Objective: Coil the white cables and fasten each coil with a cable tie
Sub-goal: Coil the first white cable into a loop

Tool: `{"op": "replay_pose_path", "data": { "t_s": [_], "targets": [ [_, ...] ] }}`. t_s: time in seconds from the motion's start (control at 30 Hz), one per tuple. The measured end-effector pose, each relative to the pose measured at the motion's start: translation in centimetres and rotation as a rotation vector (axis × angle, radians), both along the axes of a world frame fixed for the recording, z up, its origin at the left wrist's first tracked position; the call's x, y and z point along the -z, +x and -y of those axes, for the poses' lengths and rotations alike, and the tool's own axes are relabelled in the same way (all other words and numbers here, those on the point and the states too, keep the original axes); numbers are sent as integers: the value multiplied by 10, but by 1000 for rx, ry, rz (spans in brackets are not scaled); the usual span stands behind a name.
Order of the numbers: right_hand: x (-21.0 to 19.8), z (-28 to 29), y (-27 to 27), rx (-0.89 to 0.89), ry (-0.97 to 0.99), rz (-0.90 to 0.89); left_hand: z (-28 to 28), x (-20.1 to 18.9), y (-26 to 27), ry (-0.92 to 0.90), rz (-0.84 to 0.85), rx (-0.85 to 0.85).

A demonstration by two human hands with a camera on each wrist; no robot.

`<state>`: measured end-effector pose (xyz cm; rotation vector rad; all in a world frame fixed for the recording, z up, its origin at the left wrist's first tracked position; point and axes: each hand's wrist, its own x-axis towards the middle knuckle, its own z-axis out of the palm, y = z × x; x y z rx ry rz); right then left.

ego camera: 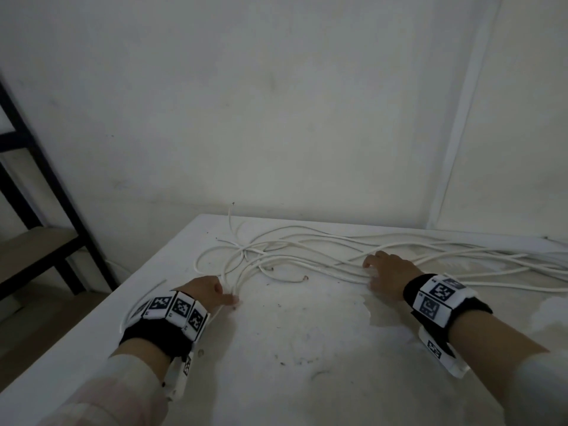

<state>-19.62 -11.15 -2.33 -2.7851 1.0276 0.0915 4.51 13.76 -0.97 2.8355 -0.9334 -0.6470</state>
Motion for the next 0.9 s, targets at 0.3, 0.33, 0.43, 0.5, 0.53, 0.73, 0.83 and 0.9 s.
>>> {"op": "replay_pose_path", "data": {
  "t_s": [0.3, 0.33, 0.43, 0.5, 0.53, 0.73, 0.83, 0.9],
  "targets": [
    [3, 22, -8, 104, -66, -105, 38, 8, -8, -68, 189, 52],
    [3, 24, -8, 111, -60, -92, 40, 8, -7, -87, 196, 37],
    [2, 30, -10, 128, -48, -96, 44, 2, -3, -249, 190, -12],
    [1, 31, -10, 114, -67, -135, 46, -5, -2, -344, 159, -6],
    [1, 31, -10, 99, -79, -143, 49, -8, -4, -352, 149, 5],
    [-16, 35, -19, 38, -220, 9, 60, -18, -8, -346, 114, 37],
    [-31, 42, -32, 35, -162, 165, 64, -30, -10, -441, 136, 20],
    [-41, 45, -38, 32, -142, 273, 67, -43, -17, -540, 158, -26]
  ]
}}
